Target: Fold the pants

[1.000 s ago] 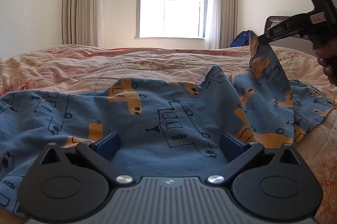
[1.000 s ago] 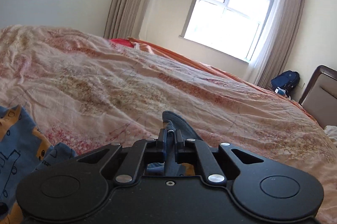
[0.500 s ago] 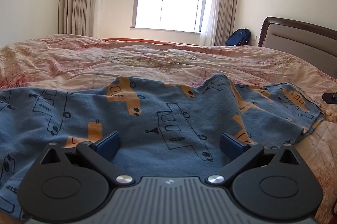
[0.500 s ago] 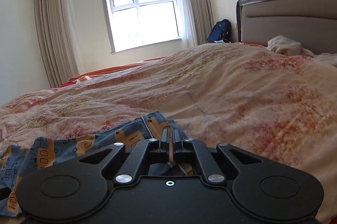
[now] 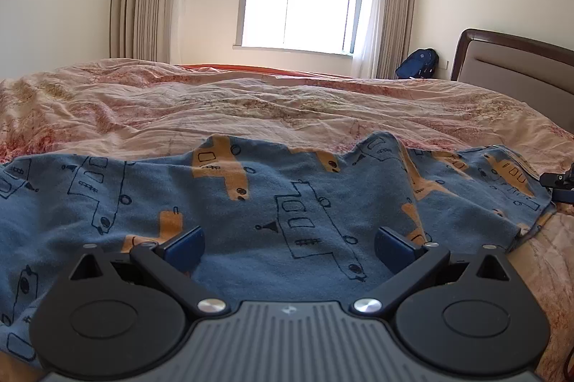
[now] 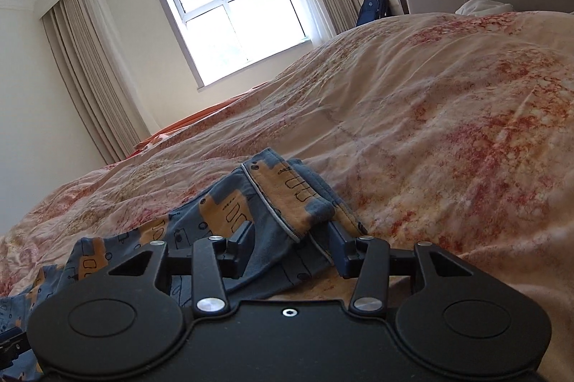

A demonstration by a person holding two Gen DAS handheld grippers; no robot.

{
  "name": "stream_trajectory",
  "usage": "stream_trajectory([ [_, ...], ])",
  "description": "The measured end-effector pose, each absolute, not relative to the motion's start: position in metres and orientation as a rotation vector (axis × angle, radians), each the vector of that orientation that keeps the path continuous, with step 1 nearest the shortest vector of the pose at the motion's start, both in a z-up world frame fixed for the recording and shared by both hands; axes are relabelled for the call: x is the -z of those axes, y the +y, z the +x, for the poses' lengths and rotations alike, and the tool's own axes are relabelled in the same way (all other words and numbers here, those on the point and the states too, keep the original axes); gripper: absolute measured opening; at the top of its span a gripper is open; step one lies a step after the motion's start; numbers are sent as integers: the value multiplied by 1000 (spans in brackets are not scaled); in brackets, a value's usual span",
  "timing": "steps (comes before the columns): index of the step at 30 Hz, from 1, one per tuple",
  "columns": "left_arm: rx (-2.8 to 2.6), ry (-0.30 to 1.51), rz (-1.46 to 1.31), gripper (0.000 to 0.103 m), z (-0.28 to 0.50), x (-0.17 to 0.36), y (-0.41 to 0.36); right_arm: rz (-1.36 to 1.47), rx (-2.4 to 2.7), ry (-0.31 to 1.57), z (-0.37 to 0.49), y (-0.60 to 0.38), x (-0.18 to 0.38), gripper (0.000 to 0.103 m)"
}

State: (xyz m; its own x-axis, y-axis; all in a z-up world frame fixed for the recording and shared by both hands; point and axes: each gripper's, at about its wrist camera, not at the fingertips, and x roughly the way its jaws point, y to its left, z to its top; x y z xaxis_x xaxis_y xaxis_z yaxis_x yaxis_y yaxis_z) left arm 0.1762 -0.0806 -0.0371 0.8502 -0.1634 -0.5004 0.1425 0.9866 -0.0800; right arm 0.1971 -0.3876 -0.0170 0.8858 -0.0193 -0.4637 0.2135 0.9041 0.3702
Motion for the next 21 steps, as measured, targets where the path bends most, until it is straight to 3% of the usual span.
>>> stream_trajectory([
  [2, 164, 529, -46, 103, 177, 33, -83, 440, 130, 467, 206, -391, 15, 45],
  [4, 169, 523, -42, 103, 178, 30, -87, 434, 147, 465, 212, -392, 14, 14],
  [7, 174, 509, -30, 103, 178, 25, -92, 409, 151, 444, 213, -392, 10, 8],
  [12, 176, 500, -7, 103, 176, 25, -97, 336, 214, 380, 193, -392, 3, 6],
  [21, 104, 520, -54, 103, 179, 28, -73, 322, 269, 435, 184, -398, 21, 10],
])
